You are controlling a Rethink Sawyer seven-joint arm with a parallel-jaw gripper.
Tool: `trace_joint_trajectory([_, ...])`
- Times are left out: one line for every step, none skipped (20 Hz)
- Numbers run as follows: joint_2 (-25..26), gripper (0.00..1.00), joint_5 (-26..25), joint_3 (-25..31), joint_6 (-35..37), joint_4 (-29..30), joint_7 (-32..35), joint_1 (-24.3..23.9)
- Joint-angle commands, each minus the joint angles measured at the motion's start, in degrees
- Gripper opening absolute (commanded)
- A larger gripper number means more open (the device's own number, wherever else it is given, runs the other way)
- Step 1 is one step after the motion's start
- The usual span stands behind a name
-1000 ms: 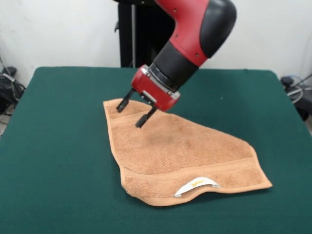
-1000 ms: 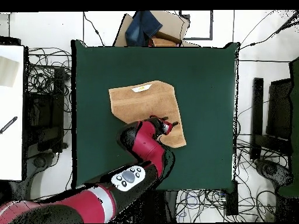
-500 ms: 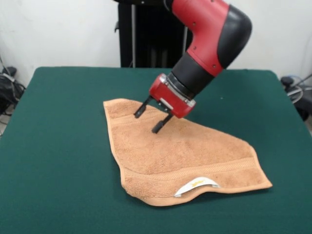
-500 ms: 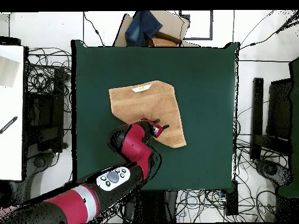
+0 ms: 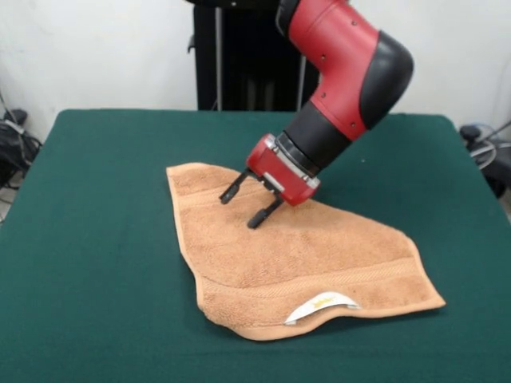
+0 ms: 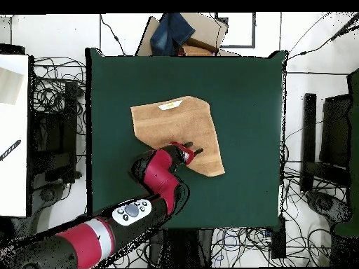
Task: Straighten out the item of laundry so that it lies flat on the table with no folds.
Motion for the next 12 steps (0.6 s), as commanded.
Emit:
trace_joint_trajectory([4.04, 1.00, 1.89, 9.33, -3.07, -4.93, 16.92, -2.17])
trace_joint_trajectory([4.17, 1.00, 1.49, 9.79, -3.74, -5.02, 17.00, -2.60])
trace_joint_trajectory([4.38, 1.00, 0.88, 10.24, -4.71, -5.22, 17.13, -3.13])
trace_joint_trajectory([4.20, 1.00, -0.67, 11.04, -5.85, -5.31, 17.34, -4.19])
trace_joint_trajectory([3.75, 1.00, -2.51, 11.76, -7.10, -5.04, 17.73, -5.26])
trace_joint_trajectory([3.37, 1.00, -4.34, 12.49, -8.19, -4.90, 17.96, -6.40])
trace_joint_trajectory([3.31, 1.00, -5.69, 12.95, -9.37, -4.65, 18.27, -7.10])
trace_joint_trajectory([2.97, 1.00, -7.11, 13.32, -10.11, -4.34, 18.34, -7.91])
trace_joint_trajectory([2.81, 1.00, -8.47, 13.62, -11.02, -4.05, 18.48, -8.65])
trace_joint_trajectory([2.31, 1.00, -9.69, 13.93, -11.34, -3.63, 18.30, -9.42])
trace_joint_trajectory([2.13, 1.00, -10.95, 14.23, -11.98, -3.38, 18.29, -10.24])
trace_joint_trajectory([1.81, 1.00, -11.63, 14.40, -12.13, -3.05, 18.07, -10.73])
